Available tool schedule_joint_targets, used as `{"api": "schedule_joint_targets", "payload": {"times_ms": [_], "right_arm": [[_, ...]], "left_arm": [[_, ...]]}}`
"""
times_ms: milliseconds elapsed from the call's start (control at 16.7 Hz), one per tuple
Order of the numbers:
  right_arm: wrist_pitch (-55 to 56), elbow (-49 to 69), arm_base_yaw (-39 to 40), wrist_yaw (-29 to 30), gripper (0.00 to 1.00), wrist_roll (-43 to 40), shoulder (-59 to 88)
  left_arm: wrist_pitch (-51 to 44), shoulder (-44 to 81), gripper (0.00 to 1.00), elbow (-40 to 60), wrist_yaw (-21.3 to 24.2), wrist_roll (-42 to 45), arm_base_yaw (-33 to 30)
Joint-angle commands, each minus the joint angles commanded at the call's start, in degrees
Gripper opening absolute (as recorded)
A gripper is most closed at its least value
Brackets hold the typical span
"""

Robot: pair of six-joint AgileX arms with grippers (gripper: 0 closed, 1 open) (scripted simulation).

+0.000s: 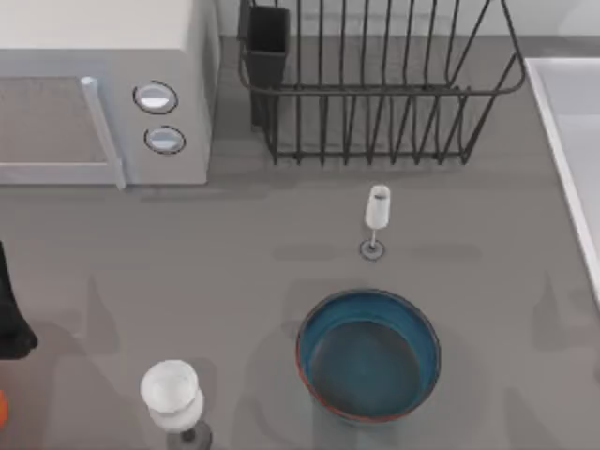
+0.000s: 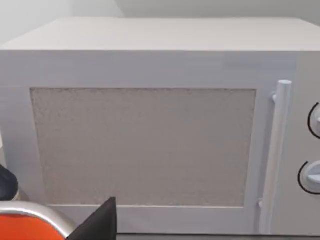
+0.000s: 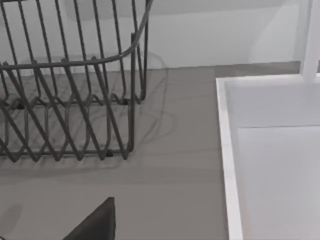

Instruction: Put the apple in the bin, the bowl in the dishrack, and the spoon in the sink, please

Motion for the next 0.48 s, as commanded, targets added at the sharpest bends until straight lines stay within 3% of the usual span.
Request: {"api": "schedule_joint_targets", "payload": {"times_ms": [480], "right_arm": [[-28.6, 33.0, 16.3, 0.1, 1.00, 16.7, 42.2]], "left_arm": [[0.0, 0.0, 1.00, 0.0, 0.0, 0.0, 0.0]]}}
